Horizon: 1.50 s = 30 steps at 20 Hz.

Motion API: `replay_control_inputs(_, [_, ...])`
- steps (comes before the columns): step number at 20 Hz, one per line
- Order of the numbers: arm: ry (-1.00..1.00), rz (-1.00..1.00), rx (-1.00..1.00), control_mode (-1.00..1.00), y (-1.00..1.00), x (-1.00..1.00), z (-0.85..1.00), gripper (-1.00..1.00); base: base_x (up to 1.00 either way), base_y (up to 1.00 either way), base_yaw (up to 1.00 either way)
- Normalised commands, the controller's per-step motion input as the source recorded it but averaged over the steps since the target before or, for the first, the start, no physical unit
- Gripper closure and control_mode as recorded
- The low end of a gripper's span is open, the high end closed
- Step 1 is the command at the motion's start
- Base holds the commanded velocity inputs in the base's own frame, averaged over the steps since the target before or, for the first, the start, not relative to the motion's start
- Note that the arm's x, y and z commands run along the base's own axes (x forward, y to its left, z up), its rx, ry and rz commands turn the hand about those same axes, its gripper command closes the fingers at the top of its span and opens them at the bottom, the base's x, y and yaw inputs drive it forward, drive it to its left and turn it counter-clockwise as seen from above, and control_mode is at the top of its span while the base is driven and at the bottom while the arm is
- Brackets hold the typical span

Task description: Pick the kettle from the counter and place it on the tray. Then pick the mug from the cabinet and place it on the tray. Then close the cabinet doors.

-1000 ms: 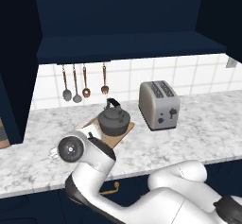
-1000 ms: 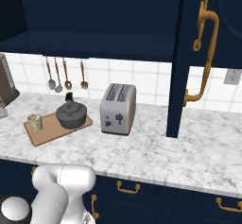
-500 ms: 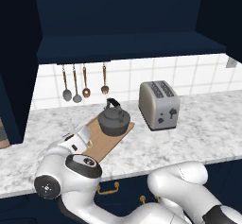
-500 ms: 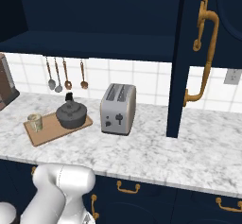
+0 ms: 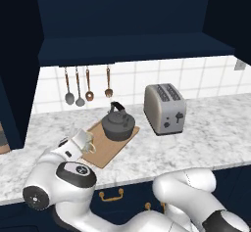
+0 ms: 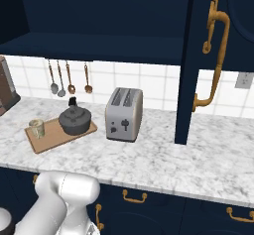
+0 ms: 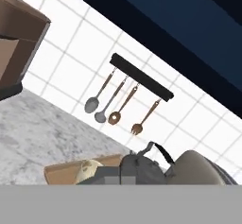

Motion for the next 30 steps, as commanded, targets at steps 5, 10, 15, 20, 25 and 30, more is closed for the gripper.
replay_control_inputs(5, [-0.15, 0.00, -0.36, -1.00, 0.14, 0.00, 0.48, 1.00, 0.00, 0.00, 0.00])
replay_control_inputs(10, [-0.32, 0.00, -0.44, -1.00, 0.30, 0.00, 0.26, 1.00, 0.00, 0.00, 0.00])
replay_control_inputs(15, [-0.42, -0.01, -0.42, -1.00, 0.24, -0.05, 0.08, 1.00, 0.00, 0.00, 0.00])
replay_control_inputs(20, [-0.37, -0.03, -0.31, -1.00, 0.42, -0.11, 0.36, 1.00, 0.00, 0.00, 0.00])
replay_control_inputs(25, [-0.08, -0.02, -0.13, -1.00, 0.42, -0.03, 0.05, 1.00, 0.00, 0.00, 0.00])
replay_control_inputs(30, [-0.12, -0.01, -0.05, -1.00, 0.51, 0.00, 0.06, 1.00, 0.00, 0.00, 0.00])
